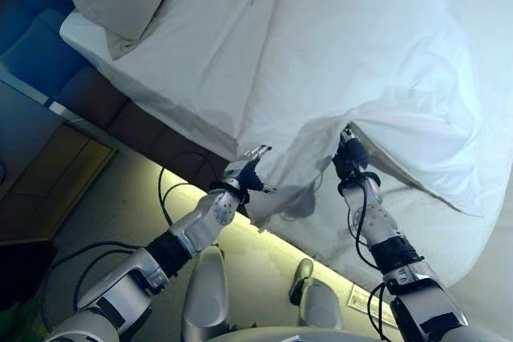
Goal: Make the bed neatly
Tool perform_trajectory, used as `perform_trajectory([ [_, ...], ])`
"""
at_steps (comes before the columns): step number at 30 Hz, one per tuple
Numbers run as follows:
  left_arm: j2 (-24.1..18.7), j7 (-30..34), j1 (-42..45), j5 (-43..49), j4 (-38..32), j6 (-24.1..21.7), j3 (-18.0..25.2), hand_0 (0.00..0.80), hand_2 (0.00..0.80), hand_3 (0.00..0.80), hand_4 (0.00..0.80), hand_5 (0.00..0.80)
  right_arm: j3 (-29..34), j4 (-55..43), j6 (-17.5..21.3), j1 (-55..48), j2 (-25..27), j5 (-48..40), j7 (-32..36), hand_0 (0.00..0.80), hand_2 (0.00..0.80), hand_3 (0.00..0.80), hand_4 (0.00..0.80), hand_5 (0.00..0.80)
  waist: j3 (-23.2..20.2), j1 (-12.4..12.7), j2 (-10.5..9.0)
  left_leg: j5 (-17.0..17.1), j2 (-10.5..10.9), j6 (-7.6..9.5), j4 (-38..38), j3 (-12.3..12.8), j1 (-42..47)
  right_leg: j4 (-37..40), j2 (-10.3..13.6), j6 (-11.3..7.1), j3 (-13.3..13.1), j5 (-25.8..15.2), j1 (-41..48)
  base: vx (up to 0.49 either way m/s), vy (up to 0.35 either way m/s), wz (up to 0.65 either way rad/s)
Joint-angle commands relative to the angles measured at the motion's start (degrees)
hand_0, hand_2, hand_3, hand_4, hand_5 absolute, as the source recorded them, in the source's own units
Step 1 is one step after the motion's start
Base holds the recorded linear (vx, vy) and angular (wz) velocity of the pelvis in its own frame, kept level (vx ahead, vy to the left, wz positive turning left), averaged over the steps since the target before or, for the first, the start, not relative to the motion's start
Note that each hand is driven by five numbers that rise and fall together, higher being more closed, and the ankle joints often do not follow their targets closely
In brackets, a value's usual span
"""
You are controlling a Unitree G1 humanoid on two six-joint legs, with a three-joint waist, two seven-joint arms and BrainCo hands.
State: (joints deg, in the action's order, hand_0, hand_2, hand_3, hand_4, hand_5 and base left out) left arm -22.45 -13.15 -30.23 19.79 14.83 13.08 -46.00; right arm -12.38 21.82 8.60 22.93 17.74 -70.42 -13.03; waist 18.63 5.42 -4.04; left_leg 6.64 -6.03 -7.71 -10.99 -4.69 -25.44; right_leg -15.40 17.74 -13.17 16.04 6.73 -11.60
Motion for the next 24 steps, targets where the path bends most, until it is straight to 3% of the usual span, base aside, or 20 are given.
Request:
perform_trajectory([
  [1,1.6,-2.2,-5.3,2.8,-1.1,-1.4,0.2,0.000,0.000,0.000,0.000,0.000,2.2,-9.4,0.9,5.8,0.3,0.4,2.2,0.800,0.800,0.800,0.800,0.800,-1.6,0.1,-0.77,-4.8,-3.3,0.73,-3.8,-0.1,1.9,4.9,2.5,-1.33,-2.4,-15.9,-8.0,-0.049,0.011,-0.10],
  [3,2.8,1.0,-5.7,-7.3,-0.2,-0.9,0.3,0.000,0.000,0.000,0.000,0.000,2.1,-10.3,0.4,6.4,0.1,1.4,1.5,0.800,0.800,0.800,0.800,0.800,-1.7,-0.1,-0.64,-4.5,-3.5,0.71,-3.7,0.3,1.6,5.0,2.6,-1.39,-2.6,-16.1,-8.5,-0.041,0.025,-0.14],
  [6,7.5,5.9,-2.3,-37.1,4.0,6.2,0.4,0.000,0.000,0.000,0.000,0.000,2.1,-10.5,-0.6,6.3,-0.7,4.1,1.3,0.800,0.800,0.800,0.800,0.800,-1.7,-0.8,0.37,-4.2,-3.8,0.58,-3.5,1.2,2.0,5.0,2.4,-1.33,-3.4,-16.2,-8.5,-0.022,0.082,-0.08],
  [9,15.3,6.3,2.9,-68.2,16.6,1.8,2.1,0.000,0.000,0.000,0.000,0.000,1.7,-10.9,-2.7,6.9,-2.3,6.8,0.3,0.800,0.800,0.800,0.800,0.800,-1.8,-2.1,1.28,-4.1,-4.0,0.63,-3.7,2.9,3.3,3.9,2.6,-1.18,-4.7,-15.7,-8.5,0.008,0.162,-0.06],
  [10,17.3,9.3,4.1,-73.0,20.1,0.7,3.8,0.000,0.000,0.000,0.000,0.000,1.3,-11.3,-3.1,7.1,-2.7,7.5,-0.2,0.800,0.800,0.800,0.800,0.800,-2.0,-2.5,1.34,-4.1,-4.0,0.67,-3.9,3.4,3.3,3.6,2.8,-1.12,-4.9,-15.6,-8.7,-0.004,0.113,-0.20],
  [14,18.4,10.8,6.8,-85.8,21.2,3.9,5.6,0.000,0.000,0.000,0.000,0.000,0.8,-13.0,-4.2,6.6,-2.4,8.4,-0.7,0.800,0.800,0.800,0.800,0.800,-2.2,-3.6,1.81,-4.2,-4.2,0.76,-4.4,4.3,3.1,3.0,2.9,-0.95,-5.8,-15.4,-9.5,-0.021,0.075,-0.14],
  [16,18.4,10.0,8.2,-92.0,21.5,7.9,6.0,0.000,0.000,0.000,0.000,0.000,0.8,-14.0,-4.6,6.5,-1.7,8.2,-1.7,0.800,0.800,0.800,0.800,0.800,-2.2,-3.7,2.08,-4.2,-4.0,0.86,-4.5,4.4,3.2,2.9,3.0,-0.82,-5.9,-15.3,-9.5,-0.007,0.039,-0.09],
  [19,17.3,10.1,9.2,-91.4,21.2,11.8,5.4,0.000,0.000,0.000,0.000,0.000,1.2,-15.3,-5.3,6.5,-0.5,7.9,-3.8,0.800,0.800,0.800,0.800,0.800,-2.4,-3.5,2.21,-4.2,-3.9,0.98,-4.5,4.4,3.3,2.8,3.2,-0.75,-5.8,-15.2,-9.1,0.000,0.000,0.00],
  [24,12.8,11.6,11.4,-85.7,15.5,10.1,4.6,0.000,0.000,0.000,0.000,0.000,2.7,-15.5,-5.0,4.4,1.8,6.9,-4.3,0.800,0.800,0.800,0.800,0.800,-3.1,-2.4,2.92,-4.1,-3.7,1.06,-4.0,4.0,4.1,3.7,3.6,-0.70,-4.9,-15.5,-7.6,0.000,0.000,0.00],
])
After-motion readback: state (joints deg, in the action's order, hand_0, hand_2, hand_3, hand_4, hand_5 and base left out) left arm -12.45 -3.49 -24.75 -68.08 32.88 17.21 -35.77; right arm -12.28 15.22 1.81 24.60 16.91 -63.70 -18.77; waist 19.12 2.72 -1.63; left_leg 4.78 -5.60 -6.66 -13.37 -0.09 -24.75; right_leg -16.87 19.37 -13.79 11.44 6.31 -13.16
